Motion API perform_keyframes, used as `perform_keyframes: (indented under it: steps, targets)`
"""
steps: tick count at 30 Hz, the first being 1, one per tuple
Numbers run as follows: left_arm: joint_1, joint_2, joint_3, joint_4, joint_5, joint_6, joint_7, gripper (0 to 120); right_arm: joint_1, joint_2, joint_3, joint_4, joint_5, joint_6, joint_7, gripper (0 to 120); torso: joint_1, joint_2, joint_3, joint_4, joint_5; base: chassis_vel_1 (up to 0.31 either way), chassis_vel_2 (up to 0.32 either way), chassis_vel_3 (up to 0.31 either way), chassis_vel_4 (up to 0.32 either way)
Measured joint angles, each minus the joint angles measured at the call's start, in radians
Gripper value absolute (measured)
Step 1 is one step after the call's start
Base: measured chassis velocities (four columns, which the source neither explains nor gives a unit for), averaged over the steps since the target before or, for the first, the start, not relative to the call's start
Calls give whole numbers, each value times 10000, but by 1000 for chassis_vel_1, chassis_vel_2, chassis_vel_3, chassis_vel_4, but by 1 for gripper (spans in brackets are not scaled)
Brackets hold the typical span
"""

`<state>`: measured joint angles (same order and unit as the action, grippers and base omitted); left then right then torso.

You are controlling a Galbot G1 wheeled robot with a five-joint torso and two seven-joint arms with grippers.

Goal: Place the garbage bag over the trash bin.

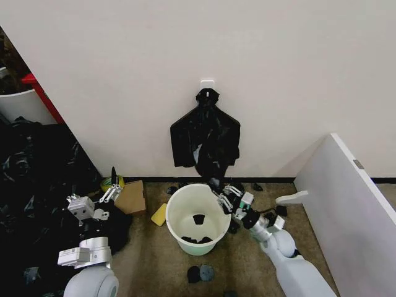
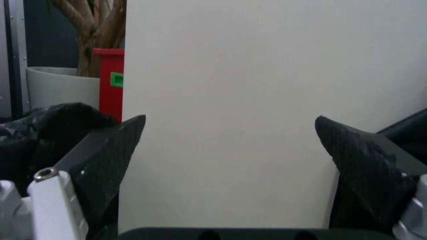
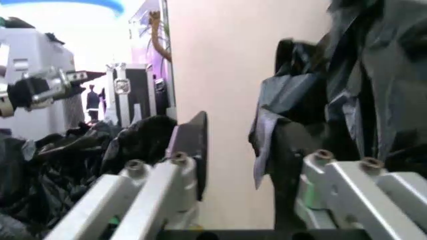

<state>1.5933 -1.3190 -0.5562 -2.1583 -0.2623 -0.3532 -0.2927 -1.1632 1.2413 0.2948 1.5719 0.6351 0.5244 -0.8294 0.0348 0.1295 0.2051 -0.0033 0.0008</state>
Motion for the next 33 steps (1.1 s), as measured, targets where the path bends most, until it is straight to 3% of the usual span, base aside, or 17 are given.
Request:
perform_keyframes:
  steps: [7,9,16,22,27,33]
  targets:
    - [29,9,43,-31,56,-28,0,100,-736,-307,885,825,249,38,-407,62,0,0,0,1,0,0,0,0,0]
    - [29,25,43,-36,56,-29,0,100,-854,-389,1016,865,126,38,-541,65,0,0,0,1,1,0,0,0,0]
    - [26,95,43,-56,15,-38,-1,100,-1463,-719,1991,622,-2280,16,-1424,93,0,0,0,-1,1,0,0,0,0]
    - [21,179,43,-70,-44,-43,-5,100,-1400,-649,2509,87,-3061,58,-2407,100,0,0,1,0,1,0,0,0,0]
    - [-41,255,48,-2,-110,-47,-9,100,-1427,-496,1710,1310,-3335,20,2047,100,1,0,1,1,-3,0,0,0,0]
    - [-156,314,16,135,-200,-45,-13,100,-1164,-334,488,2214,-3991,-357,4369,100,1,0,1,1,-3,0,0,0,0]
